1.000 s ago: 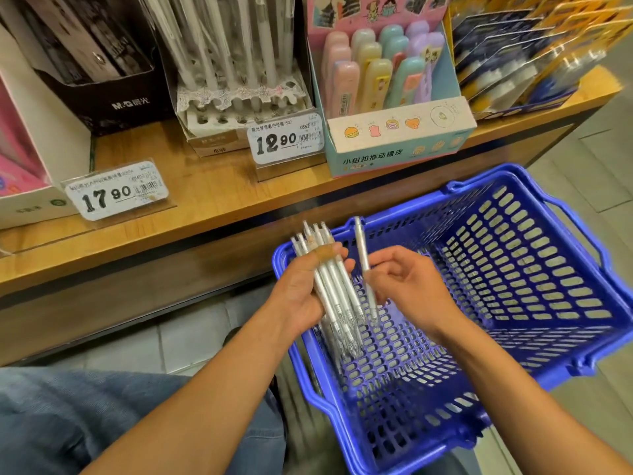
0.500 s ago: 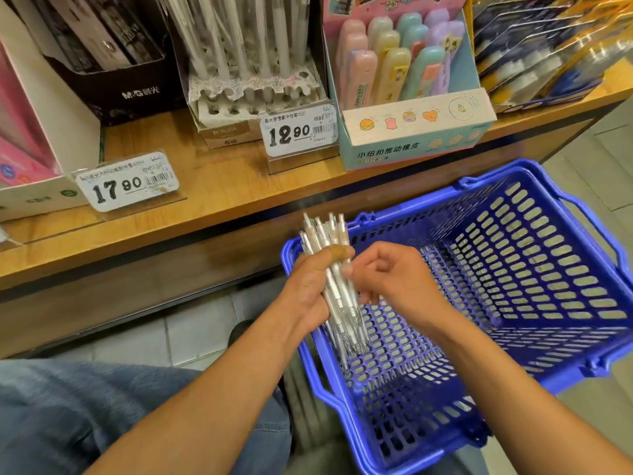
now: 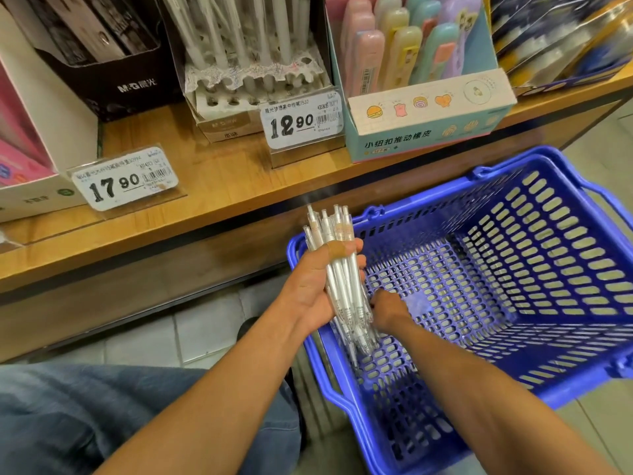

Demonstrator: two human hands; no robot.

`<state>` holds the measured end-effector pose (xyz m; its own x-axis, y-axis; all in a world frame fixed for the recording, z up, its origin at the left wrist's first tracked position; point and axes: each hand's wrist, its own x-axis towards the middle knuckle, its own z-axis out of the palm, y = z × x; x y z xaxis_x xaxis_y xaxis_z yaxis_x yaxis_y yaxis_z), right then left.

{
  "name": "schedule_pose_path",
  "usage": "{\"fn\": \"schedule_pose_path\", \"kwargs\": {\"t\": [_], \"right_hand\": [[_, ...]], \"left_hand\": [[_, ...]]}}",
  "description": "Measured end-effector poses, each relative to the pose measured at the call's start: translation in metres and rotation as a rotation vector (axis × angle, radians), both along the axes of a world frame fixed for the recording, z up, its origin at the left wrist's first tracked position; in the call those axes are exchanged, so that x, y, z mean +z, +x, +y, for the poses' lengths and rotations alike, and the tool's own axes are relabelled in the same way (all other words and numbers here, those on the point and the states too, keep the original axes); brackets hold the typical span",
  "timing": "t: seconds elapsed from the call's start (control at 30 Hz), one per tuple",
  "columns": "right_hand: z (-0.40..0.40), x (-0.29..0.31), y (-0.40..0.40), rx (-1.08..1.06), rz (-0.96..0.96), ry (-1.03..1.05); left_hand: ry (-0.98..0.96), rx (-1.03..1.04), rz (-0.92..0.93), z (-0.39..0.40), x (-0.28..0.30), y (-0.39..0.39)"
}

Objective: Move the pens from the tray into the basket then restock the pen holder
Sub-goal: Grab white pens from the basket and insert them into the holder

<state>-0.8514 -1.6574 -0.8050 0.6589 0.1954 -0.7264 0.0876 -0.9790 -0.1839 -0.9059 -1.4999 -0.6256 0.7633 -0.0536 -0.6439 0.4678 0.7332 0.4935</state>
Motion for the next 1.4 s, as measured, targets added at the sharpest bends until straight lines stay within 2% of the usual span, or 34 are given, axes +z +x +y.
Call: {"fn": "schedule_pose_path", "kwargs": {"t": [0.17,0.3,0.43,0.53,0.6,0.77,0.83,0.93,1.03,1.13,1.2,1.33,1.4], "right_hand": [[0.002,-0.013,-0.008,0.041,-0.079,-0.099],[0.002,-0.003,-0.003,-0.005,-0.036,-0.022],[-0.005,0.031,0.005,-0.197,-0.044,0.214],[-0.018,0.079,0.005,-0.162,-0.097,0.291],[-0.028,0.115,0.001,-0.213,-0.129,0.374],[-0.02,0.202,-0.012,-0.457,-0.2,0.82],[-0.004,0.223,-0.016,-0.442,-0.205,0.884],[0.016,0.234,-0.02,-0.269,-0.258,0.794],[0.023,0.234,-0.023,-0.112,-0.29,0.732],[0.023,0.231,-0.026,-0.093,-0.294,0.747],[0.021,0.229,-0.027,-0.199,-0.227,0.822],[0.006,0.215,-0.015,-0.486,0.085,1.198],[-0.005,0.192,0.003,-0.6,0.094,1.21]], "left_hand": [[-0.016,-0.009,-0.012,0.003,0.001,-0.003],[0.002,-0.012,-0.017,0.003,0.002,-0.003],[-0.006,0.002,-0.012,0.001,0.001,-0.003],[0.003,0.007,-0.003,-0.002,0.002,-0.004],[0.001,0.015,0.013,-0.003,0.005,-0.005],[-0.027,0.058,0.02,-0.008,0.007,-0.005],[-0.106,0.043,-0.019,-0.011,0.007,-0.007],[-0.231,0.009,-0.094,-0.015,0.01,-0.01],[-0.174,0.003,-0.053,-0.016,0.009,-0.008],[-0.136,0.006,-0.043,-0.016,0.009,-0.008],[-0.172,0.009,-0.046,-0.016,0.008,-0.009],[-0.177,-0.004,-0.057,-0.012,0.006,-0.007],[-0.082,0.011,-0.022,-0.01,0.004,-0.005]]}}
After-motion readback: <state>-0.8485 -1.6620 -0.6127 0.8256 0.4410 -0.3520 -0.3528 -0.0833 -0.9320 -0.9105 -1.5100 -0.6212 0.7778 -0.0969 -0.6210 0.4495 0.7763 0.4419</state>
